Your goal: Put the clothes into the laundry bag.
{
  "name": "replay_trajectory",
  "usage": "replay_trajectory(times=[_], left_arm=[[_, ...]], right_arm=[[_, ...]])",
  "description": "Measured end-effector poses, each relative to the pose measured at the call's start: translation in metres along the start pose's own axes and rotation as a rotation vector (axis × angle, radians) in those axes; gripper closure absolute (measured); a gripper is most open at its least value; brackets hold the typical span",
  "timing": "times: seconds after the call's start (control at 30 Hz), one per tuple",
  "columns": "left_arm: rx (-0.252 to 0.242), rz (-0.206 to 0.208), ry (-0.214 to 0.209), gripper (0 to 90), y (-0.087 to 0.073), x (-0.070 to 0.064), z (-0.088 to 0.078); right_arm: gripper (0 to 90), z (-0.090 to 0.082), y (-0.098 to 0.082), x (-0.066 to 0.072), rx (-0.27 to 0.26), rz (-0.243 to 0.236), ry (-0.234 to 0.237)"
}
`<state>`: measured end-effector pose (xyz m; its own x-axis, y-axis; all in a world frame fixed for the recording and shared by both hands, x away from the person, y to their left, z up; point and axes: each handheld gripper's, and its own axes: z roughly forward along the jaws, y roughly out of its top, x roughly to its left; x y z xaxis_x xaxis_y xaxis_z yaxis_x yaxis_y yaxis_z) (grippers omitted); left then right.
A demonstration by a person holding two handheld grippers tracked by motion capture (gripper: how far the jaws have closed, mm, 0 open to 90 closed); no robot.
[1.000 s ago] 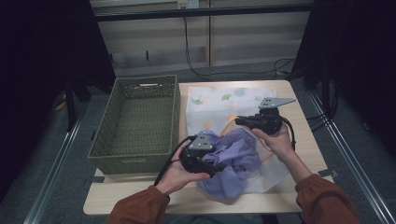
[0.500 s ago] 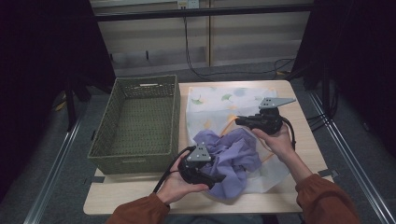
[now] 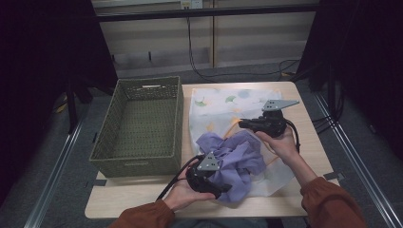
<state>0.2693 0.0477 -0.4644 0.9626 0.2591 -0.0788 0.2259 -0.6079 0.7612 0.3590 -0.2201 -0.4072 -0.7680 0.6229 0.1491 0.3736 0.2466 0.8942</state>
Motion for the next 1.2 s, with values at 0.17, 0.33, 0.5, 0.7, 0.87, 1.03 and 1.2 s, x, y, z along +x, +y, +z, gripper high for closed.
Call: replay_trajectory(times=[0.17, 0.33, 0.5, 0.7, 0.87, 1.03, 1.2], left_arm=[[-0.028, 0.007, -0.034, 19.8, 0.005, -0.012, 0.0], [0.021, 0.0, -0.046, 16.9, -0.003, -0.009, 0.008], [0.074, 0.038, -0.064, 16.6, -0.006, -0.018, 0.018], [0.126, 0.045, -0.089, 12.3, -0.012, -0.02, 0.031], [0.159, 0.078, -0.088, 10.3, -0.016, -0.022, 0.035], [0.163, 0.102, -0.041, 20.5, -0.015, -0.021, 0.033], [0.129, 0.042, -0.057, 43.2, -0.015, -0.008, 0.028]], right_arm=[[89.7, 0.001, 0.0, 0.0, 0.002, 0.003, 0.003], [89.6, 0.001, 0.0, 0.001, 0.007, -0.003, 0.002], [89.6, 0.002, -0.001, 0.0, 0.015, 0.001, 0.002], [89.6, 0.003, -0.001, 0.001, 0.017, 0.003, 0.006], [89.6, 0.005, -0.003, 0.002, 0.023, -0.001, 0.009], [89.4, 0.007, -0.004, 0.002, 0.036, -0.001, 0.008], [89.5, 0.007, -0.003, 0.002, 0.037, 0.001, 0.005]])
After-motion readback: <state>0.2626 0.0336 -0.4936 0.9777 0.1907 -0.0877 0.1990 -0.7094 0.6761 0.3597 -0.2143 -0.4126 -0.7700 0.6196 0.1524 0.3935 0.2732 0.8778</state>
